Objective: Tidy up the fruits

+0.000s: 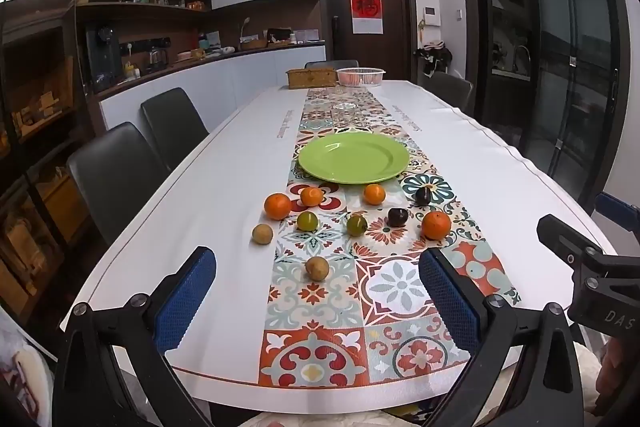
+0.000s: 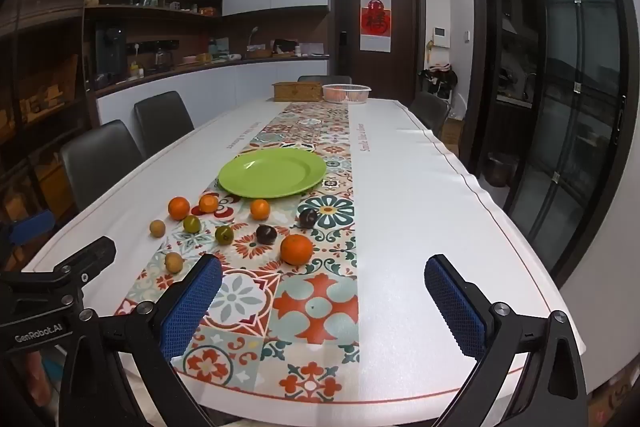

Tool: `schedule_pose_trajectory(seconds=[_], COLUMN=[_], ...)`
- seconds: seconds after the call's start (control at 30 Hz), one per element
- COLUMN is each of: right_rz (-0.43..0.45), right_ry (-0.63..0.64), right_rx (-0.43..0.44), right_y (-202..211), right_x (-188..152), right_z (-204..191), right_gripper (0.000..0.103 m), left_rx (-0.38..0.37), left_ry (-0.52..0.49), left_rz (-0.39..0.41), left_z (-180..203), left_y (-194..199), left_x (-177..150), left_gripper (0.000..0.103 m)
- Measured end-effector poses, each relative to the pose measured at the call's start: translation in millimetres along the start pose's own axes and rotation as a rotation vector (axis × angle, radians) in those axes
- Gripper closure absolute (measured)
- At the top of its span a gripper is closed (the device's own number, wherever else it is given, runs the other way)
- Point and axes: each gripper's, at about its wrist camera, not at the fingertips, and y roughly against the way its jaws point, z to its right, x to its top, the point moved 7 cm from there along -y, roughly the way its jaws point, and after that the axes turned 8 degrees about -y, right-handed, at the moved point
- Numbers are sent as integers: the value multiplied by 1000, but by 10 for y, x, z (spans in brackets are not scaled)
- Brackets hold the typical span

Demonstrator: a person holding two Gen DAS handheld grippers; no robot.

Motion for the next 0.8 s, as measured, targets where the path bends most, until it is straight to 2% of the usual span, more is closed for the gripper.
schedule_pose_trajectory(seconds=[0.1, 0.13, 0.23, 0.8], right_rz=[2, 2, 3, 3], right_ry=[-1, -1, 0, 1], right_rx=[1, 1, 1, 0], right_y=[1, 0, 1, 13], right_x=[2, 2, 3, 1], right_z=[-2, -1, -3, 0], right_gripper=[1, 1, 1, 1], left_rx=[-1, 10, -14, -3], left_ry=[1, -13, -1, 5], left_rz=[3, -28, -17, 24], left_z=[-1, 28, 23, -13], left_y=[16, -45, -66, 61], left_x=[-6, 9, -19, 17], left_gripper=[0, 0, 0, 0])
